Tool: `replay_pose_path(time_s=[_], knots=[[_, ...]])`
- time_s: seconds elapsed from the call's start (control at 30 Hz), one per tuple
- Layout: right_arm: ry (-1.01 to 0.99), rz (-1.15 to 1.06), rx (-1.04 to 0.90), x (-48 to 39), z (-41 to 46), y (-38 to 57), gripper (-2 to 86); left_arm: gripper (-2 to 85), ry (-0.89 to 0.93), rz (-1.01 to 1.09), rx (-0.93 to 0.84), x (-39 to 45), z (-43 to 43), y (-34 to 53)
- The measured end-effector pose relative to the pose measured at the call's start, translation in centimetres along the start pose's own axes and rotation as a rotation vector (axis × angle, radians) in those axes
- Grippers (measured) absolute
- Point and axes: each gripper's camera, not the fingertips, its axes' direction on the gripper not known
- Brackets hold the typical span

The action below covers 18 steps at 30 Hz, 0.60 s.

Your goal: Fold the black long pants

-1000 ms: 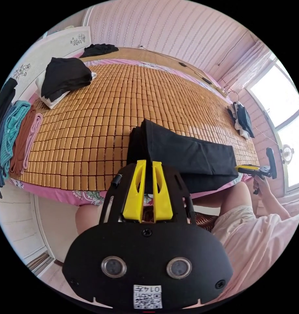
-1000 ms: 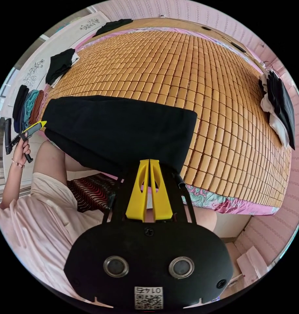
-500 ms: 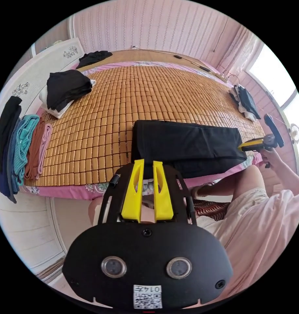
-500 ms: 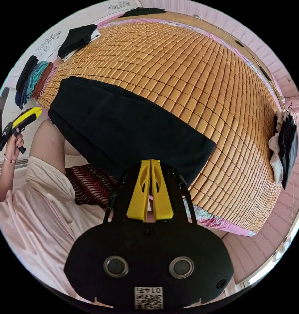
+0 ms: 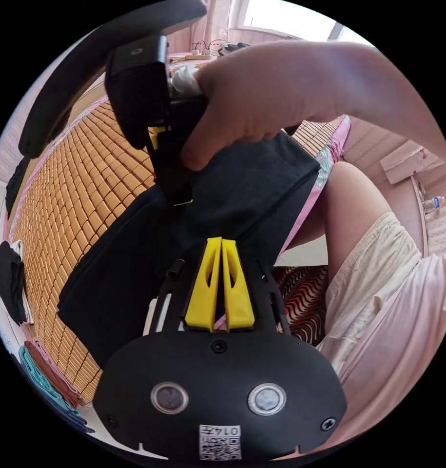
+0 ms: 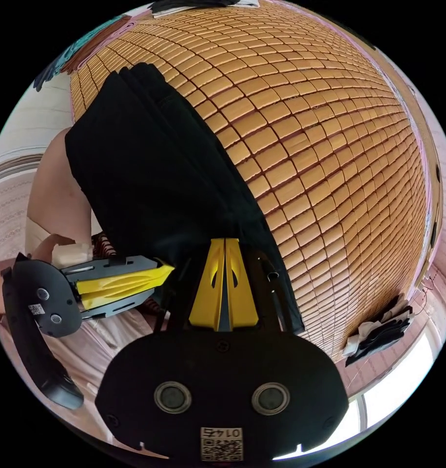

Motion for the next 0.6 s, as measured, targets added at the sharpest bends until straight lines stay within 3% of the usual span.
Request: replay_pose_path(time_s=[0.37,0.6], knots=[[0.074,-0.152,-0.181,1.3,-1.3,-5.7,-1.0,-1.0,0.004,0.101,-0.004,1.4,3.7,0.0],[-0.031,-0.081,-0.091,4.8,-0.4,-5.2,-0.9,-1.0,0.074,0.088,0.009,0.4,5.7,-0.1]])
